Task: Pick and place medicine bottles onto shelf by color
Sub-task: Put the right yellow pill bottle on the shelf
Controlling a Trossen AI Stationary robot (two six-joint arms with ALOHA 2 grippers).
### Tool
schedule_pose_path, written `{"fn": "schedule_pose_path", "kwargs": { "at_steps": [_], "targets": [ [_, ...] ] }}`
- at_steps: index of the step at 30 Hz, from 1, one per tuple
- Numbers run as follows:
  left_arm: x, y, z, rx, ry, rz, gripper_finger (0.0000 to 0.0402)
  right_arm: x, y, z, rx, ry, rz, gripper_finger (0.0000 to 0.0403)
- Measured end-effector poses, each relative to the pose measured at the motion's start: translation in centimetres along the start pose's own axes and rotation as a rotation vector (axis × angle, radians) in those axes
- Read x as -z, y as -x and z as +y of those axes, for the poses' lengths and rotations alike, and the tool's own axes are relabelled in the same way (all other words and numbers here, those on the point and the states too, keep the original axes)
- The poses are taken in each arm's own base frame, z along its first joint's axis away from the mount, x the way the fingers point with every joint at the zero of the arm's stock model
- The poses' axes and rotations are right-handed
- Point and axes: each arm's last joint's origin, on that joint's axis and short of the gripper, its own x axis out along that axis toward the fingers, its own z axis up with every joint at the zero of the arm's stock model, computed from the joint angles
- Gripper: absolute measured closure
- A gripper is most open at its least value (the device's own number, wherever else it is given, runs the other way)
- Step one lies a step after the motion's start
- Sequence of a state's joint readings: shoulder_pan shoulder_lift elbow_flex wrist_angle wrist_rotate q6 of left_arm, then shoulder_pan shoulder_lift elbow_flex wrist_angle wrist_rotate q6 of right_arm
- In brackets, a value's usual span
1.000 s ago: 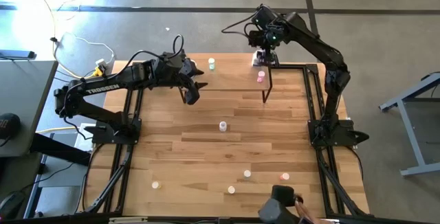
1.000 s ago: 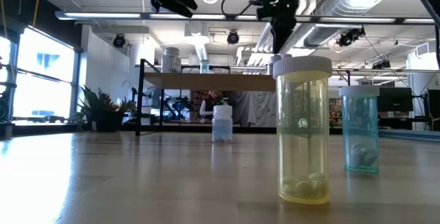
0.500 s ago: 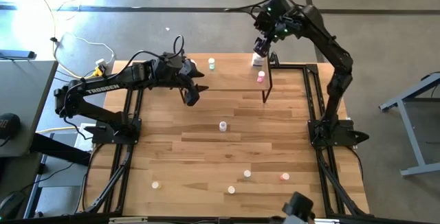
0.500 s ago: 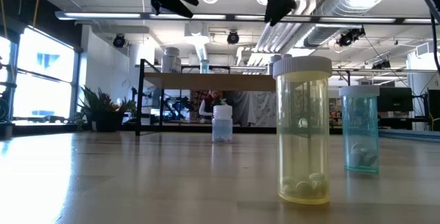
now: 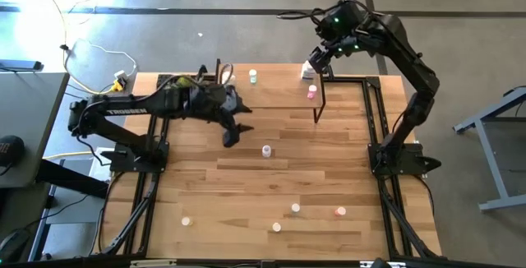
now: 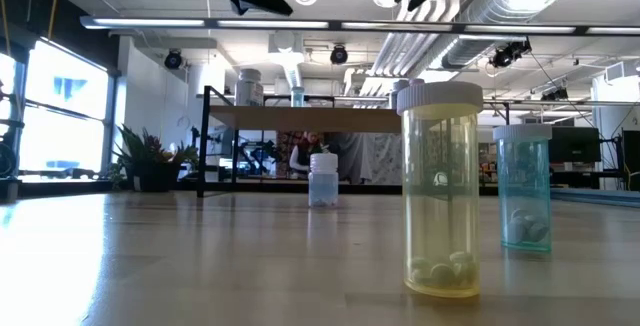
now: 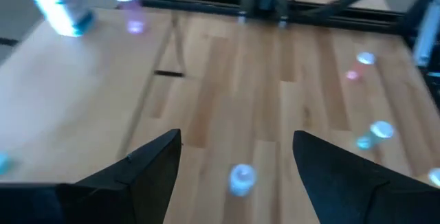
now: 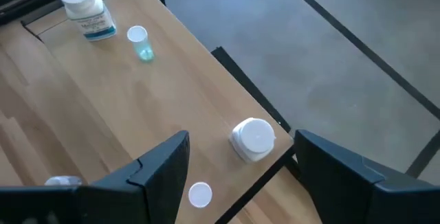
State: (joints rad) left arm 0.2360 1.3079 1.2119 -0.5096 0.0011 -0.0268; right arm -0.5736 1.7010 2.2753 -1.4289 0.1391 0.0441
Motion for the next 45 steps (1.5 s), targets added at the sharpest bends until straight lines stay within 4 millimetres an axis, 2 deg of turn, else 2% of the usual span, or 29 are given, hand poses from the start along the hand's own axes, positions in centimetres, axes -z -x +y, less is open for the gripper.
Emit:
{"fn": "schedule_pose_path", "kwargs": {
  "at_steps": [14,19,27,35,45],
  "targets": [
    [2.0,-5.5,-9.1,0.211,-0.148,0.076,0.0131,0.4,0.9,2.8,-0.059,0.076,-0.007,0.0149],
    [3.1,-6.7,-12.1,0.254,-0.173,0.094,0.0131,0.5,1.0,3.2,-0.069,0.087,-0.009,0.0149],
    [4.5,-8.7,-16.7,0.301,-0.199,0.03,0.0131,0.1,1.0,3.3,-0.073,0.054,-0.046,0.0149],
    [6.9,-11.5,-20.3,0.34,-0.211,0.009,0.0135,-0.1,1.0,3.3,-0.075,0.042,-0.069,0.0149],
    [10.0,-14.7,-22.7,0.374,-0.222,0.008,0.0135,-0.1,1.0,3.2,-0.068,0.04,-0.069,0.0149]
  ]
}}
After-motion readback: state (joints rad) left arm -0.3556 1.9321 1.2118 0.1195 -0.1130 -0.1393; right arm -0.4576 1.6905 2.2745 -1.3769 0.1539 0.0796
